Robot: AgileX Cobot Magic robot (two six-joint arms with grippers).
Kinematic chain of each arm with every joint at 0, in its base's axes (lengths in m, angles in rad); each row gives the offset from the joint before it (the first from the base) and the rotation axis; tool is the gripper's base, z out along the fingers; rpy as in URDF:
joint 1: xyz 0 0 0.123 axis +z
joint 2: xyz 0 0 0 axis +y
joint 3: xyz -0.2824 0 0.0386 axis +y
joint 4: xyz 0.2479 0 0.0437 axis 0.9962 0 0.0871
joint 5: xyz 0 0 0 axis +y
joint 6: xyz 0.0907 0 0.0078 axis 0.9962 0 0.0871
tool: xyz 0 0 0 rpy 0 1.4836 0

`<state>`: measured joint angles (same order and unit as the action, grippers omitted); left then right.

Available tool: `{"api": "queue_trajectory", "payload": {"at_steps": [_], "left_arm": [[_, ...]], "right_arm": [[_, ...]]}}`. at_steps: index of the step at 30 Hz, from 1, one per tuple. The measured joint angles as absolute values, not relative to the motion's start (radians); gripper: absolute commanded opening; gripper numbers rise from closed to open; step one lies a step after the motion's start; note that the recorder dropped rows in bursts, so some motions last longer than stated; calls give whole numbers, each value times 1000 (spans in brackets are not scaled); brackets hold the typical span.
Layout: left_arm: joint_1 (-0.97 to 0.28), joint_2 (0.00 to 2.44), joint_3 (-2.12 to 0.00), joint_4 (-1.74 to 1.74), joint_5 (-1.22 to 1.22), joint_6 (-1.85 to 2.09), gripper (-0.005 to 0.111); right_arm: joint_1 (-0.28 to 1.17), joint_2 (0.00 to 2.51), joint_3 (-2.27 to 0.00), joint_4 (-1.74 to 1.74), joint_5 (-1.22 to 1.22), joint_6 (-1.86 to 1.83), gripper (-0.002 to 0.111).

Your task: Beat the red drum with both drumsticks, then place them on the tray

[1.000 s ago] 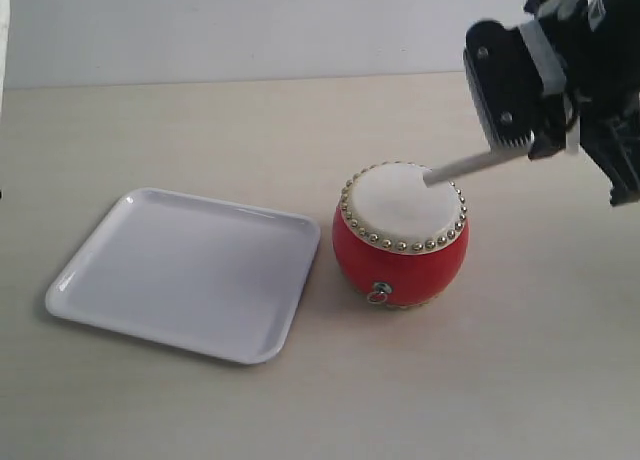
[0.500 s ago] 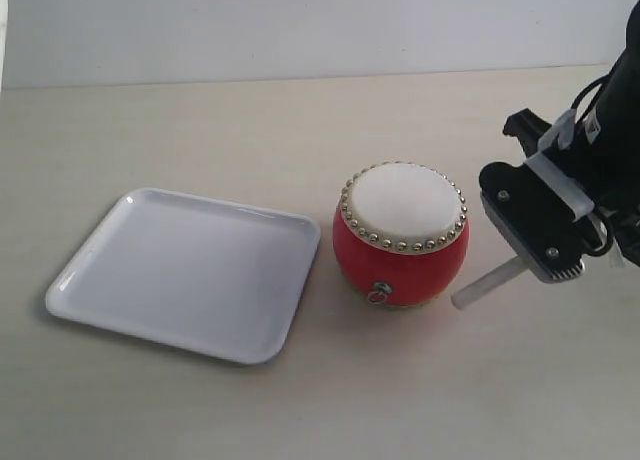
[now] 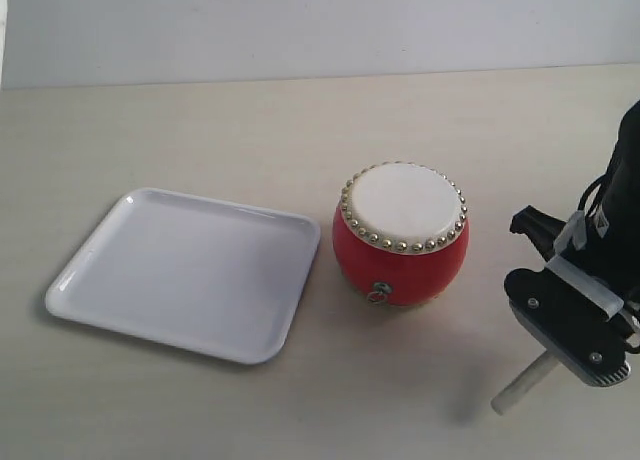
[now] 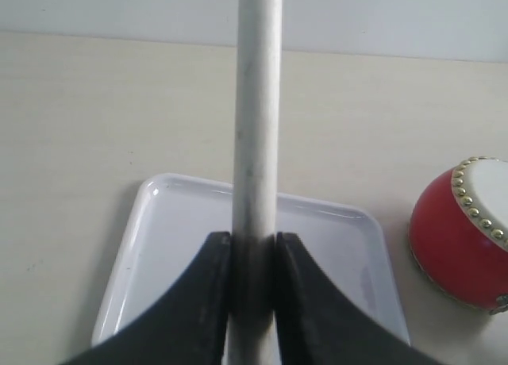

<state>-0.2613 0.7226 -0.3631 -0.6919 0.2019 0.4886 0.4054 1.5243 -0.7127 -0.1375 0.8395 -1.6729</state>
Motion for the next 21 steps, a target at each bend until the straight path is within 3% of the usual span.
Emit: {"api": "queue_trajectory", "payload": {"at_steps": [21], "left_arm": [[-261,723,-363,-692,190,489,0]], "right_arm": [[405,1584,-713,40,623,-1768,0]]}}
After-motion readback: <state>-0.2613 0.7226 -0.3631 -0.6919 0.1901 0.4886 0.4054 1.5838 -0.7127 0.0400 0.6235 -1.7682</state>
